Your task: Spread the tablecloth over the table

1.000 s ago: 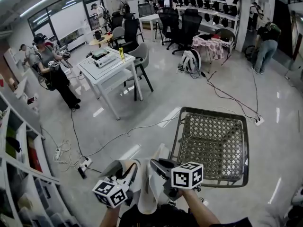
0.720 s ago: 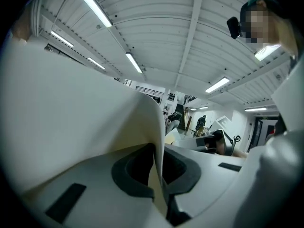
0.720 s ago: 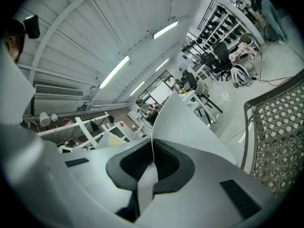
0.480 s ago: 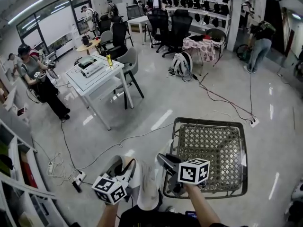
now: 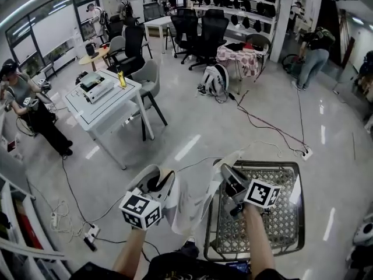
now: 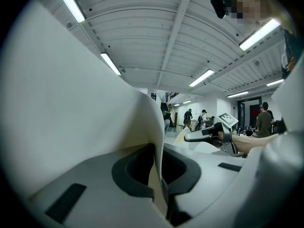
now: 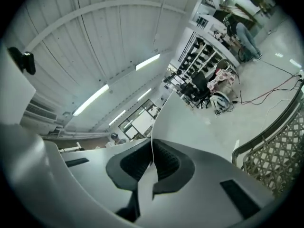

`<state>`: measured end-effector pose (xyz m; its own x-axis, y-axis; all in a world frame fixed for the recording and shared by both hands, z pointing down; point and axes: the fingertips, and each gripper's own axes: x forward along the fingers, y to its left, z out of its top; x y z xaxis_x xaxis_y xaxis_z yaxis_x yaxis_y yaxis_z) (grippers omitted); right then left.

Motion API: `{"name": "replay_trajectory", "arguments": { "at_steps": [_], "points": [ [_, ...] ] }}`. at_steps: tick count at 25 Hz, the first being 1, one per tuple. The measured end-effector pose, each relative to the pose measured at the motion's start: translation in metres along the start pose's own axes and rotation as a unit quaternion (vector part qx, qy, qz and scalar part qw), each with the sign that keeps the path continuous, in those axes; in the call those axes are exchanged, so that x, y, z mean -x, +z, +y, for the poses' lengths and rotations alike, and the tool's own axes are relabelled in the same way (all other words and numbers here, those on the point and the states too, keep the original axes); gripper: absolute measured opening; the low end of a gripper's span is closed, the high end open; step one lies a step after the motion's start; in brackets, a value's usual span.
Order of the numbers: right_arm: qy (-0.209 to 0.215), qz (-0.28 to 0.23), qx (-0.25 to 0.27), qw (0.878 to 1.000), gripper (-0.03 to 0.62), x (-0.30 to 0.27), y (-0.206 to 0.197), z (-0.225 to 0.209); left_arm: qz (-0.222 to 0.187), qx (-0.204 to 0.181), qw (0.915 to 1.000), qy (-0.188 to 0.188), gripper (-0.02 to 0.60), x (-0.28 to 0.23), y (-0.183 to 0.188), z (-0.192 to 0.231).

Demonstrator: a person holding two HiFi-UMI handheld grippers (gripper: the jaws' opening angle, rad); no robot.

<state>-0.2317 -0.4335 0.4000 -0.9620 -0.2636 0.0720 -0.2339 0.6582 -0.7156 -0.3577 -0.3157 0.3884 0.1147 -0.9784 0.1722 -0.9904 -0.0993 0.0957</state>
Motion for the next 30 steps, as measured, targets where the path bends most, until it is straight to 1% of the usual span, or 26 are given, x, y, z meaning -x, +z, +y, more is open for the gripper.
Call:
{"name": "replay_trajectory", "arguments": {
  "at_steps": [2,4,7,9,12,14,16,17,18,20,21,22,24,26,28,30],
  "points": [
    [-0.010,-0.046,0.006,0.999,0.020,0.003,0.039,-0.014,-0.019,-0.007,0.9997,-0.010,0.025,-0.024,0.024,0.018],
    [-0.029,-0.092,0.004,0.995,0.021,0.017,0.073,-0.029,-0.043,-0.010,0.9985,-0.031,0.026,-0.049,0.047,0.029],
    [-0.076,-0.140,0.020,0.987,0.023,0.048,0.114,-0.047,-0.069,-0.029,0.9951,-0.065,0.026,-0.085,0.073,0.028],
    [-0.094,-0.165,0.025,0.981,0.025,0.069,0.132,-0.053,-0.083,-0.043,0.9923,-0.082,0.026,-0.106,0.083,0.021],
    [-0.112,-0.204,0.032,0.972,0.023,0.109,0.162,-0.056,-0.104,-0.046,0.9874,-0.110,0.026,-0.133,0.098,-0.005],
    [-0.126,-0.227,0.033,0.965,0.021,0.143,0.179,-0.060,-0.107,-0.052,0.9853,-0.123,0.026,-0.151,0.105,-0.027],
    [-0.146,-0.251,0.023,0.957,0.020,0.169,0.185,-0.070,-0.106,-0.048,0.9847,-0.130,0.026,-0.167,0.100,-0.034],
    [-0.158,-0.265,0.017,0.951,0.018,0.177,0.184,-0.078,-0.106,-0.036,0.9847,-0.134,0.026,-0.174,0.094,-0.031],
    [-0.171,-0.278,0.010,0.945,0.018,0.185,0.180,-0.085,-0.108,-0.015,0.9844,-0.138,0.026,-0.180,0.087,-0.024],
    [-0.194,-0.301,-0.006,0.934,0.018,0.200,0.173,-0.100,-0.108,0.045,0.9820,-0.149,0.028,-0.193,0.072,-0.011],
    [-0.203,-0.308,-0.009,0.929,0.018,0.211,0.170,-0.105,-0.103,0.074,0.9801,-0.153,0.028,-0.199,0.064,-0.010],
    [-0.211,-0.313,-0.009,0.926,0.018,0.224,0.169,-0.109,-0.094,0.095,0.9788,-0.155,0.028,-0.204,0.056,-0.014],
    [-0.228,-0.316,-0.003,0.921,0.018,0.255,0.172,-0.113,-0.070,0.115,0.9784,-0.157,0.028,-0.212,0.040,-0.036],
    [-0.241,-0.317,0.003,0.917,0.018,0.286,0.180,-0.117,-0.049,0.129,0.9775,-0.160,0.029,-0.216,0.025,-0.067],
    [-0.252,-0.311,0.013,0.916,0.017,0.314,0.188,-0.122,-0.035,0.145,0.9760,-0.159,0.029,-0.216,0.014,-0.097],
    [-0.260,-0.302,0.015,0.917,0.018,0.339,0.191,-0.132,-0.026,0.152,0.9764,-0.152,0.029,-0.217,0.006,-0.122]
  ]
}}
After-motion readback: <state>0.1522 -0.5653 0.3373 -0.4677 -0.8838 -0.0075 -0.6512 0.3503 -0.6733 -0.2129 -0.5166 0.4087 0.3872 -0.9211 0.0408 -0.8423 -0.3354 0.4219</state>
